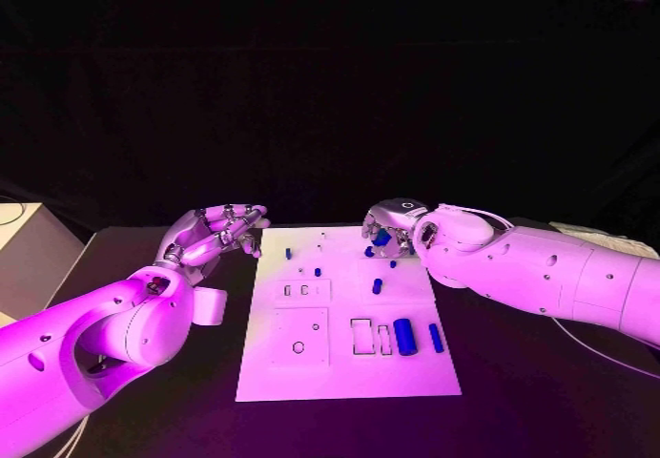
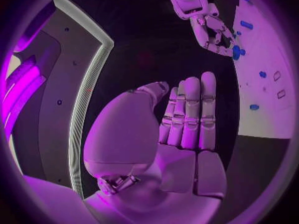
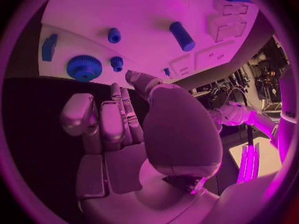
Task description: Assemble the parts on the task board
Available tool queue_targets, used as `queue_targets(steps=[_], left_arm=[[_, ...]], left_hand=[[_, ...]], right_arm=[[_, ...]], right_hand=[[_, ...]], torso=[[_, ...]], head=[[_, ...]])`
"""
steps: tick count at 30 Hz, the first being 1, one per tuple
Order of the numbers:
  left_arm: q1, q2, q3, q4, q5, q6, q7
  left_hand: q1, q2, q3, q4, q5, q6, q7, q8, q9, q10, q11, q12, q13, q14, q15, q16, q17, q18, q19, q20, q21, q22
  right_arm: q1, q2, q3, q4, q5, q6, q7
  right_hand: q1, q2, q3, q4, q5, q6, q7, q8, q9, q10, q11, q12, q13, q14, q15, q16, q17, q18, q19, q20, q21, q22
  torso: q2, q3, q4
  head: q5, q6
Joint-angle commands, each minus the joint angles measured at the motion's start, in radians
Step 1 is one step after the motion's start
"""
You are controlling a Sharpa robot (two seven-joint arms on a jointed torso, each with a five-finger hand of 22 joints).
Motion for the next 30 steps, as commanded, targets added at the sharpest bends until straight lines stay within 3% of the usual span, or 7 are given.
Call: queue_targets(steps=[1, 11, 18, 23, 30], left_arm=[[0.0, 0.0, 0.002, 0.004, -0.01, 0.021, 0.001], [0.0, 0.003, 0.002, 0.005, -0.014, 0.024, 0.0], [0.0, 0.003, 0.003, 0.003, -0.015, 0.023, -0.001], [0.0, 0.003, 0.003, 0.002, -0.016, 0.024, -0.002], [0.0, 0.002, 0.003, 0.001, -0.016, 0.024, -0.003]], left_hand=[[-0.011, -0.001, 0.005, -0.002, -0.001, -0.001, -0.006, 0.003, 0.001, 0.008, 0.0, 0.004, 0.001, -0.002, -0.007, 0.006, 0.001, 0.013, -0.004, -0.004, 0.003, 0.001], [-0.011, -0.001, 0.005, -0.002, -0.001, -0.001, -0.006, 0.003, 0.001, 0.008, 0.0, 0.004, 0.001, -0.002, -0.007, 0.006, 0.001, 0.013, -0.004, -0.004, 0.003, 0.001], [-0.012, -0.001, 0.006, -0.001, -0.001, -0.002, -0.006, 0.003, 0.002, 0.007, 0.0, 0.004, 0.002, -0.003, -0.007, 0.008, 0.002, 0.013, -0.005, -0.004, 0.007, 0.003], [-0.012, -0.001, 0.006, -0.001, -0.001, -0.002, -0.006, 0.003, 0.002, 0.007, 0.0, 0.004, 0.002, -0.004, -0.007, 0.008, 0.002, 0.013, -0.005, -0.004, 0.008, 0.004], [-0.012, -0.001, 0.006, -0.001, -0.001, -0.002, -0.006, 0.003, 0.002, 0.007, 0.0, 0.004, 0.002, -0.004, -0.007, 0.008, 0.002, 0.013, -0.005, -0.004, 0.008, 0.004]], right_arm=[[-0.001, 0.005, 0.0, -0.007, -0.043, 0.042, -0.025], [-0.007, 0.023, -0.002, -0.038, -0.063, 0.051, -0.04], [-0.009, 0.03, -0.003, -0.051, -0.063, 0.061, -0.036], [-0.01, 0.032, -0.003, -0.054, -0.062, 0.062, -0.035], [-0.011, 0.033, -0.003, -0.05, -0.06, 0.06, -0.031]], right_hand=[[0.006, -0.005, -0.002, 0.003, -0.004, -0.006, 0.003, -0.002, 0.002, -0.007, 0.0, -0.003, 0.001, 0.029, 0.008, 0.006, 0.004, -0.013, 0.009, -0.002, 0.005, 0.006], [0.009, 0.005, 0.002, 0.006, 0.003, 0.003, 0.003, 0.003, 0.007, -0.004, 0.0, 0.001, 0.004, 0.029, 0.008, 0.022, 0.013, -0.015, 0.019, -0.002, 0.017, 0.021], [0.008, 0.01, 0.005, 0.009, 0.006, 0.003, 0.002, 0.003, 0.008, 0.001, -0.001, 0.003, 0.005, 0.029, 0.008, 0.028, 0.017, -0.016, 0.022, -0.001, 0.022, 0.027], [0.008, 0.017, 0.012, 0.012, 0.01, 0.009, 0.0, 0.008, 0.012, 0.01, -0.003, 0.005, 0.007, 0.028, 0.007, 0.036, 0.021, -0.017, 0.024, -0.002, 0.026, 0.034], [0.004, 0.025, 0.02, 0.019, 0.012, 0.02, -0.004, 0.016, 0.019, 0.024, -0.007, 0.008, 0.009, 0.026, 0.004, 0.045, 0.024, -0.019, 0.029, -0.004, 0.034, 0.046]], torso=[[0.007, 0.0015, 0.0044], [0.018, 0.0009, 0.0116], [0.029, 0.0009, 0.0116], [0.032, -0.0006, 0.0133], [0.039, 0.0001, 0.0137]], head=[[-0.002, 0.002], [-0.012, 0.005], [-0.011, 0.02], [-0.013, 0.021], [-0.013, 0.024]])
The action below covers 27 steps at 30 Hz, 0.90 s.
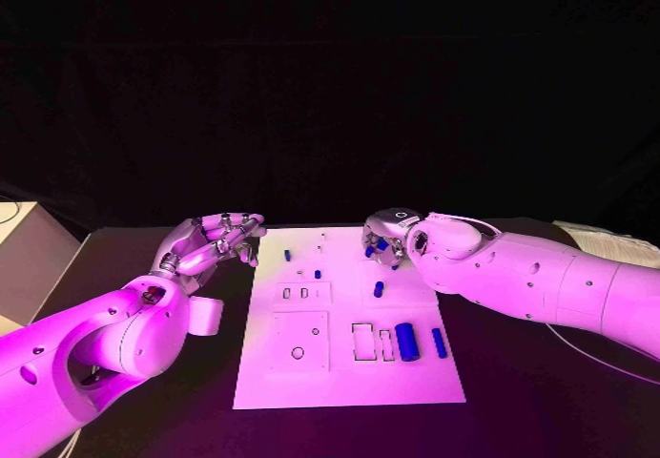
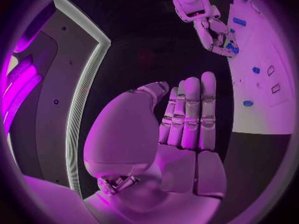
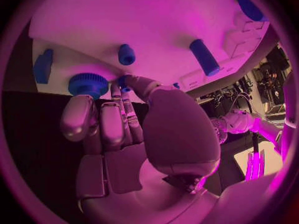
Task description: Assemble the parts on the task board
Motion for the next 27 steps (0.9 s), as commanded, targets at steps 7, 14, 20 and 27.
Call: queue_targets(steps=[7, 14, 20, 27], left_arm=[[0.0, 0.0, 0.001, -0.002, -0.006, 0.019, -0.001], [0.0, 0.001, 0.001, -0.004, -0.006, 0.02, -0.005], [0.0, 0.001, 0.001, -0.008, -0.006, 0.021, -0.008], [0.0, 0.002, 0.001, -0.018, -0.006, 0.019, -0.012]], left_hand=[[-0.012, 0.0, 0.007, -0.001, -0.001, -0.002, -0.006, 0.003, 0.001, 0.007, 0.0, 0.004, 0.002, -0.005, -0.007, 0.005, 0.002, 0.013, -0.006, -0.004, 0.006, 0.003], [-0.011, 0.001, 0.008, -0.002, -0.001, -0.002, -0.006, 0.003, 0.002, 0.006, 0.0, 0.005, 0.002, -0.006, -0.007, 0.005, 0.002, 0.013, -0.007, -0.004, 0.008, 0.004], [-0.01, 0.001, 0.008, -0.003, -0.001, -0.003, -0.006, 0.003, 0.002, 0.006, 0.0, 0.005, 0.003, -0.007, -0.007, 0.006, 0.002, 0.013, -0.008, -0.004, 0.009, 0.005], [-0.009, 0.0, 0.009, -0.005, -0.002, -0.005, -0.004, 0.002, 0.002, 0.003, 0.001, 0.004, 0.004, -0.009, -0.006, 0.008, 0.003, 0.013, -0.01, -0.004, 0.013, 0.008]], right_arm=[[-0.003, -0.001, -0.002, 0.014, -0.008, -0.002, 0.008], [-0.003, -0.009, -0.001, 0.032, -0.009, -0.069, -0.01], [-0.002, -0.017, 0.0, 0.06, -0.013, -0.161, -0.055], [0.002, -0.004, 0.005, 0.074, -0.014, -0.25, -0.109]], right_hand=[[-0.001, 0.017, 0.011, 0.009, 0.007, 0.023, -0.01, 0.016, 0.012, 0.035, -0.007, 0.009, 0.006, 0.024, -0.001, 0.013, 0.002, -0.025, 0.02, -0.004, 0.033, 0.041], [0.009, 0.043, 0.039, 0.009, -0.013, 0.048, -0.025, 0.044, 0.039, 0.077, -0.022, 0.013, 0.016, 0.023, -0.013, 0.028, 0.006, -0.033, 0.033, -0.015, 0.064, 0.087], [0.016, 0.037, 0.045, -0.002, -0.014, 0.049, -0.026, 0.05, 0.048, 0.084, -0.024, 0.011, 0.019, 0.023, -0.015, 0.03, 0.004, -0.036, 0.037, -0.018, 0.075, 0.104], [0.017, 0.035, 0.046, -0.004, -0.014, 0.049, -0.026, 0.051, 0.05, 0.086, -0.025, 0.011, 0.02, 0.023, -0.016, 0.032, 0.005, -0.037, 0.039, -0.018, 0.078, 0.108]], torso=[[0.009, 0.0001, 0.0028], [0.012, 0.0, 0.0033], [0.013, -0.0012, 0.0016], [0.016, -0.0034, 0.0025]], head=[[0.0, 0.003], [-0.001, 0.007], [-0.001, 0.009], [-0.003, 0.017]])
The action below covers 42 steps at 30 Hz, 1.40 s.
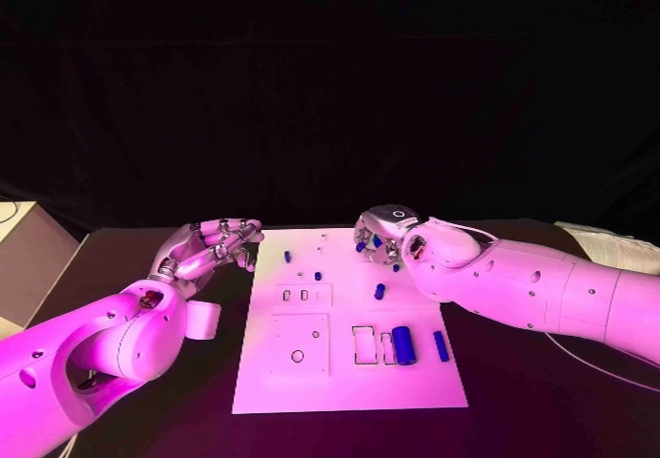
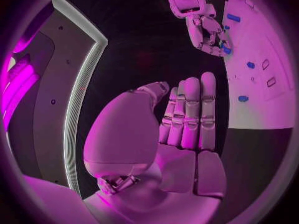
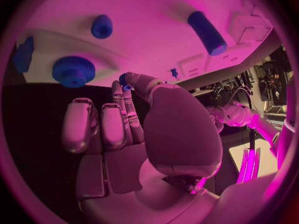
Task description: Assemble the parts on the task board
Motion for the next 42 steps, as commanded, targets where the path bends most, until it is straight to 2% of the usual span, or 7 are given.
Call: queue_targets(steps=[1, 8, 17, 28, 33, 36, 42], left_arm=[[0.0, 0.002, 0.001, -0.002, -0.004, 0.016, 0.0], [0.0, 0.0, 0.001, -0.004, -0.004, 0.028, 0.004], [0.001, 0.003, 0.001, 0.0, -0.005, 0.03, 0.003], [0.001, 0.009, 0.001, 0.001, -0.007, 0.033, 0.0], [0.001, 0.01, 0.001, 0.0, -0.009, 0.032, -0.002], [0.001, 0.01, 0.001, 0.0, -0.009, 0.032, -0.002], [0.001, 0.011, 0.001, 0.001, -0.01, 0.033, -0.003]], left_hand=[[-0.009, 0.0, 0.006, -0.002, -0.002, -0.005, -0.004, 0.002, 0.001, 0.003, 0.001, 0.004, 0.001, -0.005, -0.003, 0.005, 0.001, 0.013, -0.006, 0.0, 0.005, 0.003], [-0.008, -0.002, 0.007, -0.003, -0.002, -0.006, -0.004, 0.002, 0.002, 0.002, 0.002, 0.004, 0.002, -0.006, -0.002, 0.005, 0.002, 0.013, -0.008, 0.0, 0.007, 0.004], [-0.007, -0.002, 0.008, -0.005, -0.002, -0.008, -0.003, 0.001, 0.002, 0.001, 0.002, 0.004, 0.003, -0.008, -0.002, 0.006, 0.002, 0.013, -0.01, 0.001, 0.009, 0.006], [-0.007, -0.002, 0.008, -0.005, -0.002, -0.008, -0.003, 0.001, 0.002, 0.001, 0.002, 0.004, 0.003, -0.008, -0.002, 0.006, 0.002, 0.013, -0.01, 0.001, 0.009, 0.006], [-0.007, -0.002, 0.008, -0.005, -0.002, -0.008, -0.003, 0.001, 0.002, 0.001, 0.002, 0.004, 0.003, -0.008, -0.002, 0.006, 0.002, 0.013, -0.01, 0.001, 0.009, 0.006], [-0.007, -0.002, 0.008, -0.005, -0.002, -0.008, -0.003, 0.001, 0.002, 0.001, 0.002, 0.004, 0.003, -0.008, -0.002, 0.006, 0.002, 0.013, -0.01, 0.001, 0.009, 0.006], [-0.007, -0.002, 0.008, -0.005, -0.002, -0.008, -0.003, 0.001, 0.002, 0.001, 0.002, 0.004, 0.003, -0.008, -0.002, 0.006, 0.002, 0.013, -0.01, 0.001, 0.009, 0.006]], right_arm=[[0.003, 0.011, 0.002, 0.0, -0.014, -0.092, -0.058], [0.008, 0.057, 0.003, -0.038, -0.01, -0.111, -0.083], [0.01, 0.128, 0.003, -0.095, -0.001, -0.109, -0.08], [0.01, 0.193, 0.003, -0.162, 0.007, -0.096, -0.067], [0.01, 0.205, 0.003, -0.177, 0.007, -0.092, -0.068], [0.01, 0.213, 0.003, -0.188, 0.007, -0.086, -0.067], [0.01, 0.222, 0.003, -0.2, 0.004, -0.068, -0.058]], right_hand=[[0.007, 0.003, 0.001, -0.005, 0.002, 0.006, -0.001, 0.003, 0.0, 0.009, -0.001, 0.002, 0.001, 0.023, -0.008, 0.003, 0.0, -0.021, 0.01, 0.0, 0.006, 0.001], [0.007, 0.002, 0.003, -0.007, 0.001, 0.007, -0.002, 0.005, 0.002, 0.011, -0.001, 0.002, 0.002, 0.023, -0.009, 0.005, 0.002, -0.022, 0.012, -0.001, 0.01, 0.006], [0.008, 0.0, 0.005, -0.009, 0.001, 0.005, -0.001, 0.005, 0.003, 0.01, -0.001, 0.0, 0.002, 0.024, -0.009, 0.007, 0.003, -0.023, 0.013, -0.001, 0.014, 0.012], [0.005, -0.002, 0.007, -0.009, 0.002, 0.0, 0.0, 0.004, 0.005, 0.006, 0.001, -0.004, 0.001, 0.024, -0.008, 0.008, 0.001, -0.023, 0.013, -0.001, 0.014, 0.012], [0.005, -0.002, 0.007, -0.009, 0.002, 0.0, 0.0, 0.004, 0.005, 0.006, 0.001, -0.004, 0.001, 0.024, -0.008, 0.008, 0.001, -0.023, 0.013, -0.001, 0.014, 0.012], [0.004, -0.003, 0.008, -0.009, 0.002, -0.001, 0.001, 0.004, 0.006, 0.005, 0.001, -0.006, 0.001, 0.024, -0.007, 0.008, 0.002, -0.022, 0.013, -0.001, 0.013, 0.011], [0.001, -0.005, 0.008, -0.009, 0.001, -0.004, 0.002, 0.003, 0.007, 0.003, 0.003, -0.008, 0.001, 0.023, -0.006, 0.009, 0.001, -0.023, 0.013, 0.0, 0.014, 0.013]], torso=[[0.002, -0.0026, 0.0008], [0.006, -0.0049, 0.0067], [0.01, -0.0029, 0.0071], [0.016, -0.013, 0.0215], [0.018, -0.0158, 0.0245], [0.019, -0.0163, 0.0231], [0.021, -0.0161, 0.0257]], head=[[-0.001, 0.004], [0.001, 0.01], [0.004, 0.014], [-0.002, 0.016], [-0.004, 0.017], [-0.003, 0.017], [-0.002, 0.016]])
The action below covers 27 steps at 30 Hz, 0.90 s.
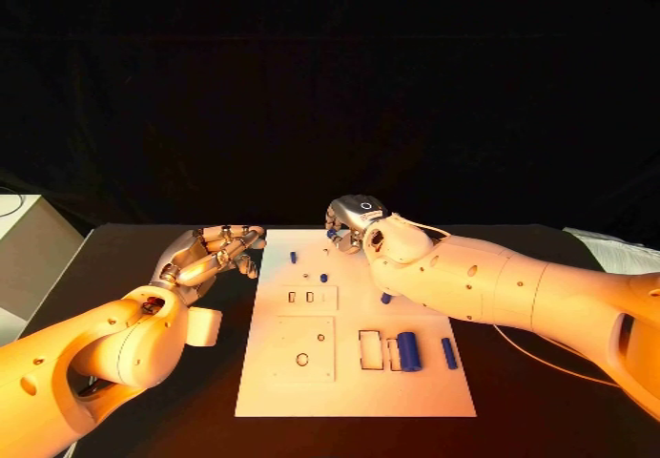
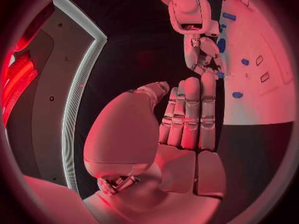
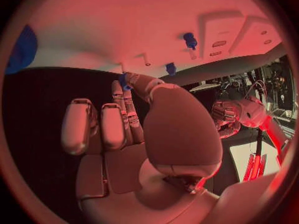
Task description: Assemble the parts on the task board
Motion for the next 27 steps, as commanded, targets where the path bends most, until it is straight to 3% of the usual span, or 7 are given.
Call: queue_targets(steps=[1, 10, 21, 27], left_arm=[[0.001, 0.003, 0.001, 0.003, -0.006, 0.019, 0.002], [0.001, 0.004, 0.001, 0.005, -0.008, 0.02, 0.001], [0.001, 0.004, 0.002, 0.008, -0.009, 0.02, -0.001], [0.001, 0.002, 0.002, 0.008, -0.009, 0.02, -0.002]], left_hand=[[-0.007, -0.002, 0.005, -0.002, -0.002, -0.004, 0.001, 0.001, 0.001, 0.001, 0.002, 0.004, 0.001, -0.008, -0.002, 0.007, 0.002, 0.013, -0.01, 0.0, 0.001, 0.001], [-0.006, -0.002, 0.006, -0.003, -0.002, -0.004, 0.001, 0.001, 0.002, 0.0, 0.002, 0.004, 0.002, -0.01, -0.002, 0.008, 0.002, 0.013, -0.012, 0.001, 0.004, 0.003], [-0.006, -0.002, 0.006, -0.003, -0.002, -0.004, 0.001, 0.001, 0.002, 0.0, 0.002, 0.004, 0.002, -0.01, -0.002, 0.008, 0.002, 0.013, -0.012, 0.001, 0.004, 0.003], [-0.006, -0.002, 0.006, -0.003, -0.002, -0.005, 0.002, 0.001, 0.002, -0.001, 0.003, 0.004, 0.002, -0.01, -0.001, 0.009, 0.002, 0.013, -0.013, 0.001, 0.006, 0.004]], right_arm=[[0.0, 0.005, 0.0, -0.003, -0.007, 0.026, 0.012], [-0.001, 0.012, -0.002, -0.025, -0.022, 0.046, 0.018], [-0.004, 0.022, -0.003, -0.044, -0.027, 0.059, 0.031], [-0.005, 0.025, -0.003, -0.046, -0.021, 0.057, 0.038]], right_hand=[[0.0, -0.006, 0.003, -0.003, 0.002, 0.0, 0.002, 0.007, 0.001, 0.0, 0.005, 0.001, 0.0, 0.023, -0.006, 0.005, 0.0, -0.012, 0.006, 0.0, 0.005, 0.001], [-0.002, -0.007, 0.004, -0.003, 0.002, -0.003, 0.002, 0.007, 0.002, -0.003, 0.006, -0.001, -0.001, 0.023, -0.006, 0.004, -0.004, -0.011, 0.004, 0.0, 0.002, -0.002], [-0.003, -0.008, 0.004, -0.003, 0.001, -0.005, 0.003, 0.006, 0.003, -0.004, 0.007, -0.002, -0.001, 0.022, -0.005, 0.003, -0.007, -0.01, 0.003, 0.001, 0.001, -0.004], [-0.007, -0.011, 0.006, -0.002, -0.001, -0.011, 0.004, 0.004, 0.005, -0.01, 0.009, -0.005, -0.002, 0.02, -0.003, 0.002, -0.012, -0.01, 0.001, 0.002, -0.002, -0.008]], torso=[[0.002, 0.0001, 0.0015], [0.005, -0.0001, -0.0005], [0.006, 0.0002, 0.002], [0.008, 0.0008, -0.0003]], head=[[0.001, -0.001], [0.003, -0.002], [0.009, -0.007], [0.012, -0.009]])
